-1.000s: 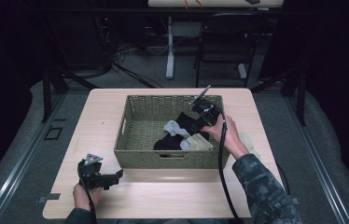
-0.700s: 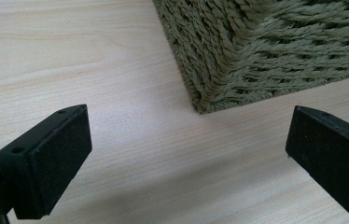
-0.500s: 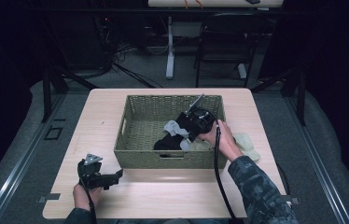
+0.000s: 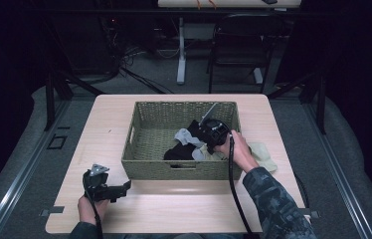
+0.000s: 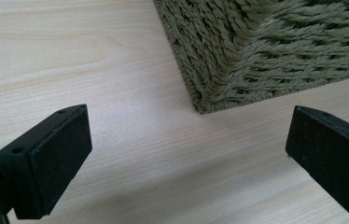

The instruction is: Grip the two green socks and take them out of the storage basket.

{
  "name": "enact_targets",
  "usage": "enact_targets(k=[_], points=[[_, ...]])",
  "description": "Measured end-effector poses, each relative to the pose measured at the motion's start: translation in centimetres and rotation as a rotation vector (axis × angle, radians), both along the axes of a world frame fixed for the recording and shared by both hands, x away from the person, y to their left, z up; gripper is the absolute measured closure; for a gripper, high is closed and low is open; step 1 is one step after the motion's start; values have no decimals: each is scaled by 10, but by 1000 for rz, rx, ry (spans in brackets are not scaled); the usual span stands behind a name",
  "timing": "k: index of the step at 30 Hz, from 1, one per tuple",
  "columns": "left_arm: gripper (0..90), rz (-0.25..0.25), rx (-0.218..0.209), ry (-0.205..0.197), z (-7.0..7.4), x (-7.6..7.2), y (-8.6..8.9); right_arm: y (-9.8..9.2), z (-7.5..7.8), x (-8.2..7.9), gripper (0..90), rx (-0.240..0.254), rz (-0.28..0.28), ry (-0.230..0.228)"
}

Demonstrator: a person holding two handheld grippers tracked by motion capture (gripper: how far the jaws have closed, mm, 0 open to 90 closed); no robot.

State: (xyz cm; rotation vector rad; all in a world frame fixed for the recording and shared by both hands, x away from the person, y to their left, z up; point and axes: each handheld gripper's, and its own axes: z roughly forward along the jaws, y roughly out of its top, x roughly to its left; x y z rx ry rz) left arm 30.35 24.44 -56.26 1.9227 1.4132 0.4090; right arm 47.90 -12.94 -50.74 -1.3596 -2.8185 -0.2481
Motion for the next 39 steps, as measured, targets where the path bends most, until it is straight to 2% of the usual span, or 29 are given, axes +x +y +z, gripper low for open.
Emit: enact_targets(k=[5,10,11,12,13,16,17,18,19,25,34,39], points=[[2,0,0,-2,0,0,0,-6,14,-2,856,17,8,-7],[1,-3,0,-2,0,0,-1,-15,34,-5,862,49,7,-46],[1,-3,0,-2,0,0,-1,-15,34,-5,862,49,7,-46],[2,-2,1,-1,0,0,-1,-18,44,-6,864,66,10,-52],[2,-1,0,-1,0,0,0,-18,44,-6,864,66,10,-52],[1,-2,0,-2,0,0,-1,-22,61,-7,864,78,7,-77],[2,-2,0,-2,0,0,-1,-22,61,-7,864,78,7,-77],[1,-2,0,-3,0,0,-1,-22,68,-6,864,72,16,-95],[2,-3,0,-2,0,0,-1,-22,71,-7,864,82,9,-95],[2,-5,-1,0,0,0,-1,-19,84,-5,864,74,33,-108],[2,-7,2,-1,0,0,-1,-13,103,-3,865,52,56,-114],[2,-5,-1,-3,0,0,-1,-14,113,-1,865,62,56,-121]])
